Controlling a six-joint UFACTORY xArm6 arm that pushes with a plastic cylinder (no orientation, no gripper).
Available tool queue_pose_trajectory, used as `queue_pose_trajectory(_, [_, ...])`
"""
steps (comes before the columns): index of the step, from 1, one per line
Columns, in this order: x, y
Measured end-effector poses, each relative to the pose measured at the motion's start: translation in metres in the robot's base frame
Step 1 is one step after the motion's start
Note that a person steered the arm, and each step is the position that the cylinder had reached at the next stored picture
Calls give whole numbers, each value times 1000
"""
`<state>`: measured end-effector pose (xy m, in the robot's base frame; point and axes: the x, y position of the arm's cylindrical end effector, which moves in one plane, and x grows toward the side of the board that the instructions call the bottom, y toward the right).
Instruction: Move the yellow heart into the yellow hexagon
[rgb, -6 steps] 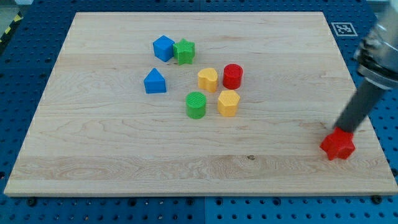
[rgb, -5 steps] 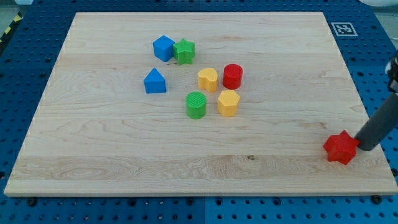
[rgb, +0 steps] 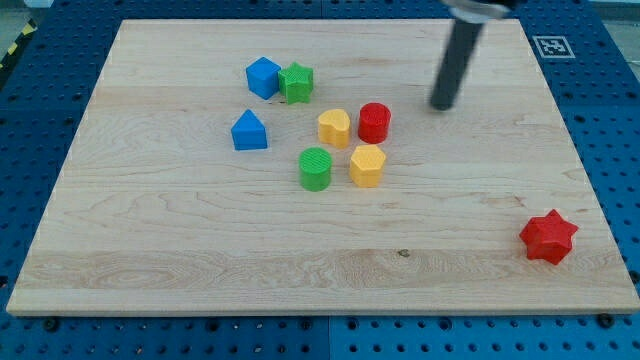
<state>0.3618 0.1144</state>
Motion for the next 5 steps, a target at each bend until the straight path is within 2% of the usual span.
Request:
queue_pose_trajectory(1, [0, -101])
queue_pose_trajectory(2, [1, -136])
queue_pose_trajectory(3, [14, -128])
queue_pose_trajectory(5, [37, -65])
